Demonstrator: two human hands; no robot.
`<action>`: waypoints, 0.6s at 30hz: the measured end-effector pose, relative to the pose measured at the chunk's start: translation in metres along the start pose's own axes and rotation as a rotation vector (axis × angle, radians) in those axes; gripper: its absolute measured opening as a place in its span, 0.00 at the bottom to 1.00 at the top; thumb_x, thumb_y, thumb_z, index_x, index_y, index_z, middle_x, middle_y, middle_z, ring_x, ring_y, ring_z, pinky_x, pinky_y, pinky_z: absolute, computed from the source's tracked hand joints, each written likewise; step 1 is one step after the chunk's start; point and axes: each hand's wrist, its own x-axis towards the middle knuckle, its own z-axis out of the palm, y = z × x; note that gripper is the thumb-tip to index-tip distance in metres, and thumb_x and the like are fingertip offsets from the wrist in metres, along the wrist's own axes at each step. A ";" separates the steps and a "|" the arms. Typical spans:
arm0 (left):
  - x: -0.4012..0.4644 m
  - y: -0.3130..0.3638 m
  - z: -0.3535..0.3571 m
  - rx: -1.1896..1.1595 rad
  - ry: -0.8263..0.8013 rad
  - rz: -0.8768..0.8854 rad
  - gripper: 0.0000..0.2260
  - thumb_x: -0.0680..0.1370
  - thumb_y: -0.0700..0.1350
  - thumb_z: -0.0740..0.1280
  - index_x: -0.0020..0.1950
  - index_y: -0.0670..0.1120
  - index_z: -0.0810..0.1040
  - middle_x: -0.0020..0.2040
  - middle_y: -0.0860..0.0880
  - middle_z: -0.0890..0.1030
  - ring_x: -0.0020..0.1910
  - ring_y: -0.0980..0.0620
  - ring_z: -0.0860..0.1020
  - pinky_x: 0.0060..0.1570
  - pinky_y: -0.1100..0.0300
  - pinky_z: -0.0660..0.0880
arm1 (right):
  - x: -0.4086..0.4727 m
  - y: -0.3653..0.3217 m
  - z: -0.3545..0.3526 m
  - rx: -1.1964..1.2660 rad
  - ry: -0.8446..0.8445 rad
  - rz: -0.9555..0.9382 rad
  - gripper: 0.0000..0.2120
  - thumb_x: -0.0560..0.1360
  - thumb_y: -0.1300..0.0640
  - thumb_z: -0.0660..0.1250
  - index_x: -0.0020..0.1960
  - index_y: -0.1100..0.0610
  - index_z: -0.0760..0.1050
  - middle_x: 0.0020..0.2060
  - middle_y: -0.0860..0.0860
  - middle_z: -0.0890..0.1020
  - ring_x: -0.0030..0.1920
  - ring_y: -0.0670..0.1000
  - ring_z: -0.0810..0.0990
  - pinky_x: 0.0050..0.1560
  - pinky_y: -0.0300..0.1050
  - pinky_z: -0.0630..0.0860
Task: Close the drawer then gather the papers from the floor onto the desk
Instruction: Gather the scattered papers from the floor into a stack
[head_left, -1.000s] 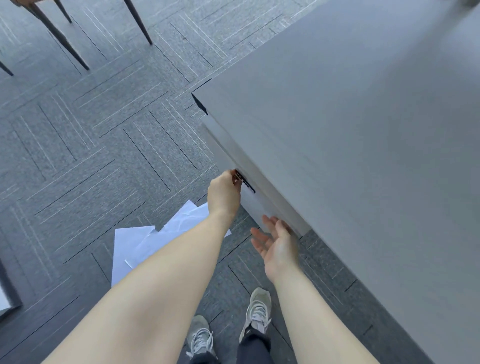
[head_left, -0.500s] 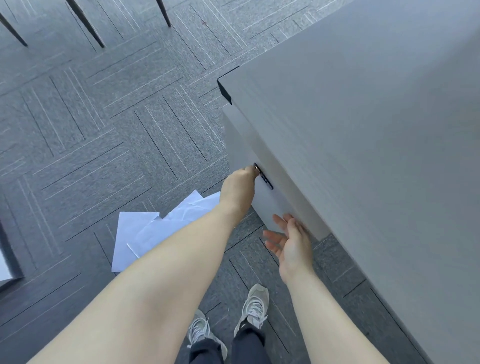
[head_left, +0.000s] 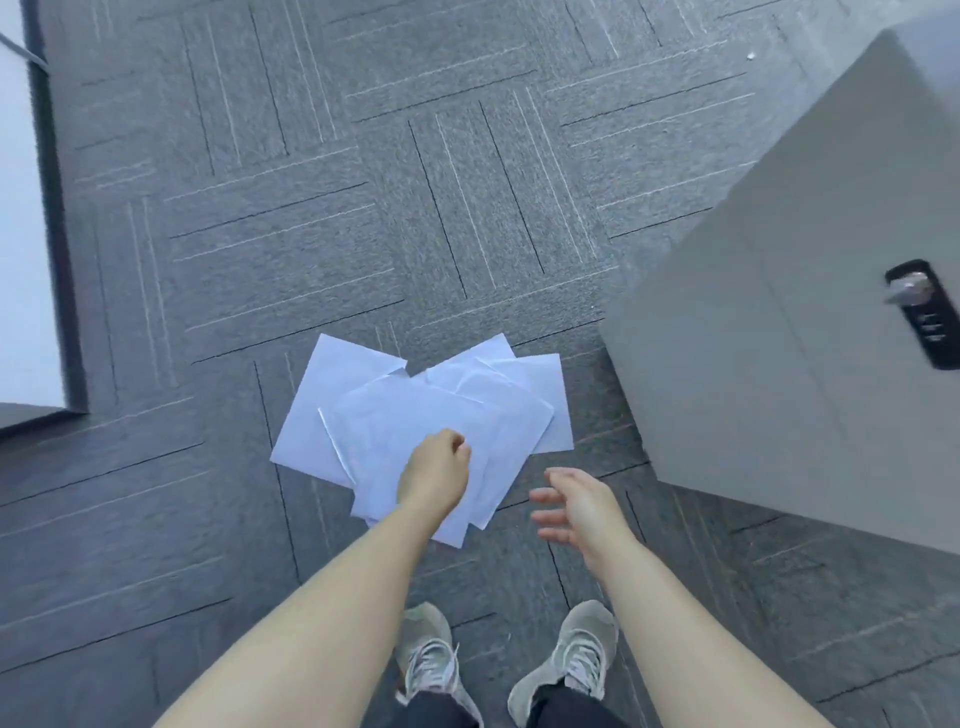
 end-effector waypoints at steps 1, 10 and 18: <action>0.019 -0.039 0.006 -0.012 0.014 -0.074 0.13 0.79 0.47 0.58 0.58 0.44 0.77 0.59 0.45 0.80 0.54 0.44 0.77 0.52 0.55 0.73 | 0.028 0.013 0.016 -0.052 -0.005 0.021 0.13 0.79 0.57 0.60 0.61 0.59 0.74 0.45 0.56 0.81 0.36 0.54 0.77 0.33 0.44 0.75; 0.186 -0.250 0.058 -0.264 0.219 -0.475 0.23 0.75 0.47 0.66 0.67 0.39 0.69 0.66 0.39 0.68 0.59 0.38 0.74 0.49 0.53 0.70 | 0.259 0.103 0.117 -0.369 0.166 0.021 0.19 0.75 0.57 0.66 0.60 0.70 0.71 0.40 0.61 0.75 0.44 0.55 0.70 0.52 0.60 0.77; 0.252 -0.278 0.082 -0.517 0.308 -0.478 0.23 0.68 0.52 0.73 0.55 0.39 0.76 0.52 0.45 0.81 0.48 0.43 0.78 0.44 0.56 0.72 | 0.324 0.122 0.182 -0.392 0.294 -0.109 0.17 0.70 0.56 0.71 0.55 0.65 0.77 0.49 0.64 0.82 0.50 0.62 0.81 0.53 0.54 0.78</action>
